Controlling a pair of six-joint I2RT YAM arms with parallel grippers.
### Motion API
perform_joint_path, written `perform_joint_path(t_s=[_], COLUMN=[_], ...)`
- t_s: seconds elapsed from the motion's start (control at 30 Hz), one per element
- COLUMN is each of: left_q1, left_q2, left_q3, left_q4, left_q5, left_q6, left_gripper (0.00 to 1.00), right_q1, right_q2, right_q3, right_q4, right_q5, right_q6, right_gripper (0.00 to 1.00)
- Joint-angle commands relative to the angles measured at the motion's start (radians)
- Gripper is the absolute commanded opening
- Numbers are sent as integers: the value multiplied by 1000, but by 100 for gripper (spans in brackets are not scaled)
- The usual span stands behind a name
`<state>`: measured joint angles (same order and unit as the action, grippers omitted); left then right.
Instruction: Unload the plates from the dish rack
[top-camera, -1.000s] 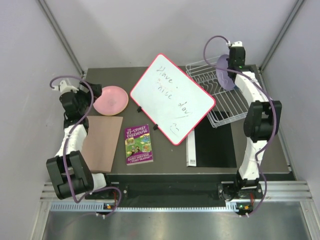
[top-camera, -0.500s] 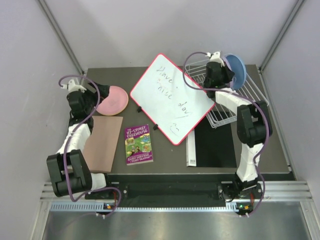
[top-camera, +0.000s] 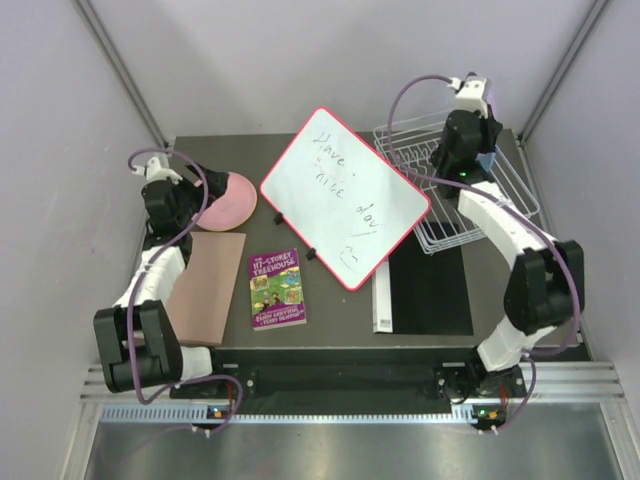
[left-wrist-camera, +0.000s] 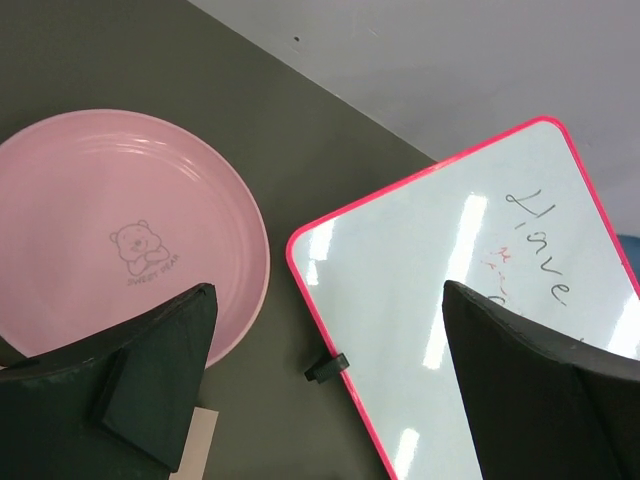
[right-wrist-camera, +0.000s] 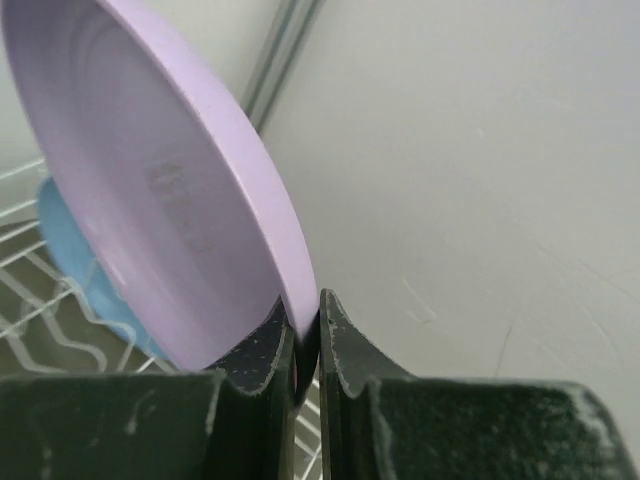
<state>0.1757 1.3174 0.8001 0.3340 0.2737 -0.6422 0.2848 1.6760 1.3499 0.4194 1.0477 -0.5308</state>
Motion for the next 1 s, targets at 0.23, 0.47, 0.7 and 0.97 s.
perform_joint_path(t_s=[0.23,0.47,0.7,0.97], left_q1=[-217,-343,-455,-574], left_q2=[-20,48,101,163], left_q3=[142,145,129,183], left_q4=[114,263,390,376], left_q5=[101,102,50,-2], left_q6=[26,-19,-17,50], left_gripper=[97,96,95,95], right_q1=[-24,-19,10,50], right_q2=[-283,-357,-351,-337], right_q3=[147,-6,-60,-72], right_q4=[-745,-611,-582,-547], right_q5=[-840,-1175,-1239,-1258], right_q6=[638,825,850,874], right_gripper=[0,0,0,0])
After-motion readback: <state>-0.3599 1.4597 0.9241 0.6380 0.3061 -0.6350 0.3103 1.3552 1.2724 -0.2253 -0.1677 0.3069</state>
